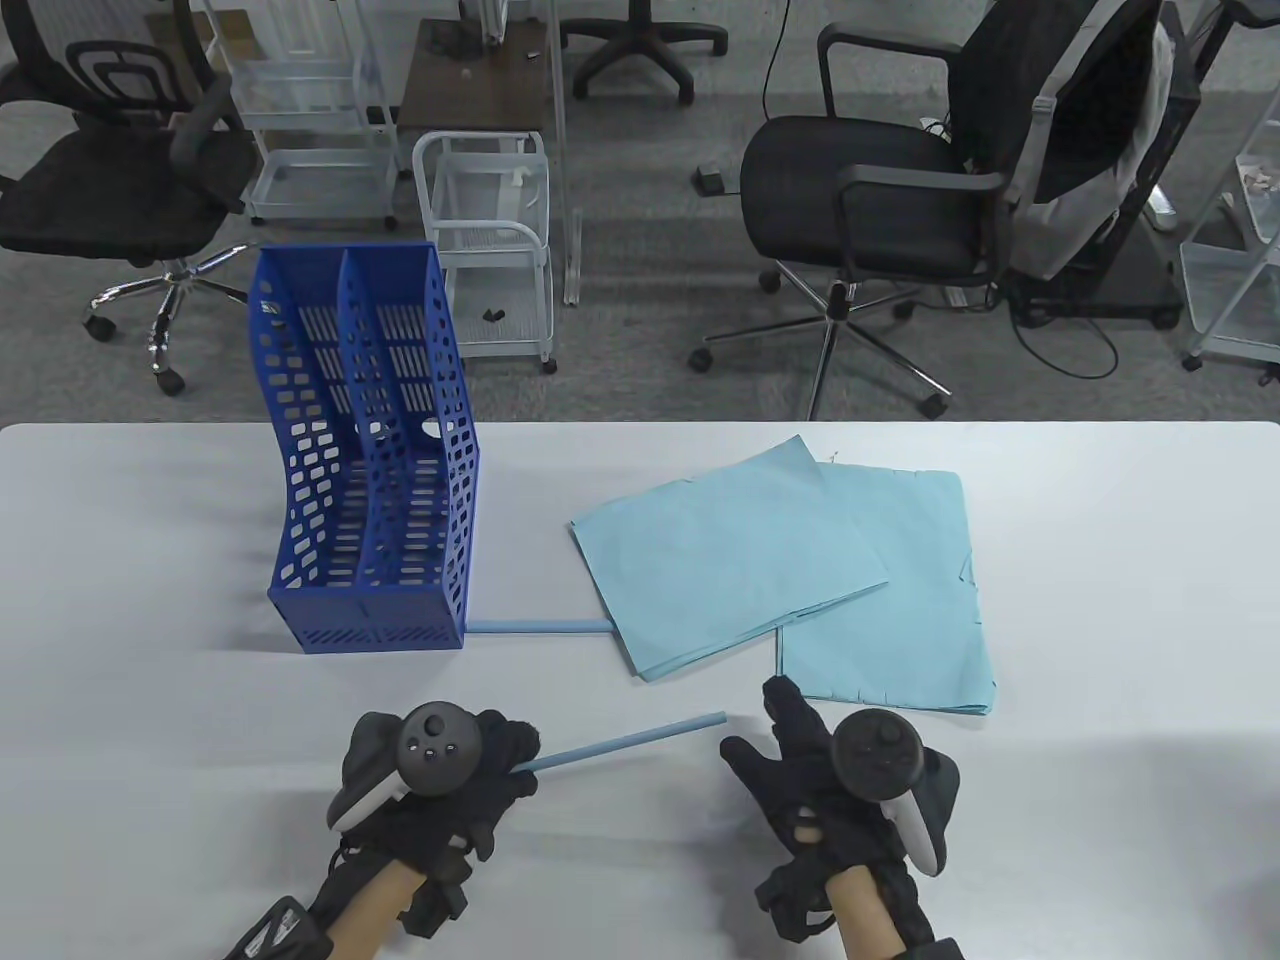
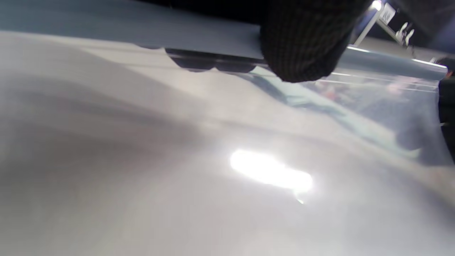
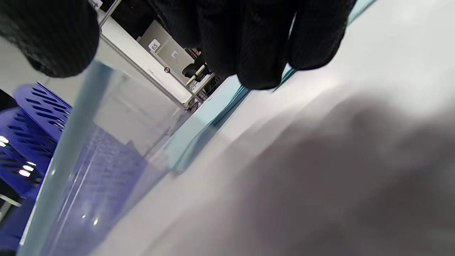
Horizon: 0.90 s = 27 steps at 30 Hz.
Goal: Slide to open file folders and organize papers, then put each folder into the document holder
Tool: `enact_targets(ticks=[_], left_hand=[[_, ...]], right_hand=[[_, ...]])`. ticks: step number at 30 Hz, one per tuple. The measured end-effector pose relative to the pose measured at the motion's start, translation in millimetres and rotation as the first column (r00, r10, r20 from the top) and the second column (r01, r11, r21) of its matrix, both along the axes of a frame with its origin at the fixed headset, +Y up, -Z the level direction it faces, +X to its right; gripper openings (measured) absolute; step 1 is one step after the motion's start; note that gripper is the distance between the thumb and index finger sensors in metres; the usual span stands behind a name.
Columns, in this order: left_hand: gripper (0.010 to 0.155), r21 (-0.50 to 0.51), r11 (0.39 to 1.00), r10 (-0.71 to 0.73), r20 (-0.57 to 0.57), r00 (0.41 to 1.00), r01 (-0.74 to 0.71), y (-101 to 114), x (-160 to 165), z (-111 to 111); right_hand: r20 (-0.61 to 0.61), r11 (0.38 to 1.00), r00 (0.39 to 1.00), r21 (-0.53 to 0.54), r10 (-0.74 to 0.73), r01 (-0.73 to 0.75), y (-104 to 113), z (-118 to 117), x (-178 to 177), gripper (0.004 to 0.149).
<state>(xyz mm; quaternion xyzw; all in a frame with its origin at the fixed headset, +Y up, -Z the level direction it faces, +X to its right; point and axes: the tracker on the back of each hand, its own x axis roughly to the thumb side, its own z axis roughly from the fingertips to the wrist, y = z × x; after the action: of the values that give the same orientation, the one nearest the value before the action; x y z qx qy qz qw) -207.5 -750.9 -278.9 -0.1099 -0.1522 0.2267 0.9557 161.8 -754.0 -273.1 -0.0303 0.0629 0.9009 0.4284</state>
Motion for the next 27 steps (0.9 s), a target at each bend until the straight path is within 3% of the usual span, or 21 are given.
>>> enact_targets(ticks=[6, 9, 13, 16, 20, 27], left_hand=[[0.047, -0.087, 0.99, 0.113, 0.021, 0.993, -0.111, 6.5, -2.5, 16.4], [0.049, -0.104, 0.989, 0.111, 0.018, 0.994, -0.109, 6.4, -1.1, 21.8], [0.062, -0.107, 0.977, 0.191, 0.051, 0.98, -0.184, 8.1, 8.9, 26.8], [0.055, -0.068, 0.967, 0.249, 0.054, 0.967, -0.245, 11.2, 15.7, 30.7], [0.049, -0.075, 0.977, 0.204, 0.042, 0.978, -0.2, 13.5, 13.5, 33.7], [0.047, -0.075, 0.989, 0.125, 0.007, 0.992, -0.124, 22.8, -8.4, 31.5]], right_hand=[[0.001, 0.986, 0.987, 0.048, -0.162, 0.162, 1.5, 3.3, -9.6, 0.042], [-0.033, 0.984, 0.987, 0.083, -0.159, 0.161, 3.6, 4.5, -15.4, 0.041], [-0.112, 0.99, 0.99, 0.104, -0.089, 0.1, 3.1, 8.4, -35.7, 0.041], [-0.148, 0.99, 0.989, 0.133, -0.027, 0.047, 3.2, 13.8, -55.6, 0.041], [-0.145, 0.989, 0.989, 0.143, -0.017, 0.037, 2.8, 15.0, -61.9, 0.041], [-0.06, 0.975, 0.99, 0.175, -0.128, 0.137, 8.5, 10.6, -36.2, 0.04]])
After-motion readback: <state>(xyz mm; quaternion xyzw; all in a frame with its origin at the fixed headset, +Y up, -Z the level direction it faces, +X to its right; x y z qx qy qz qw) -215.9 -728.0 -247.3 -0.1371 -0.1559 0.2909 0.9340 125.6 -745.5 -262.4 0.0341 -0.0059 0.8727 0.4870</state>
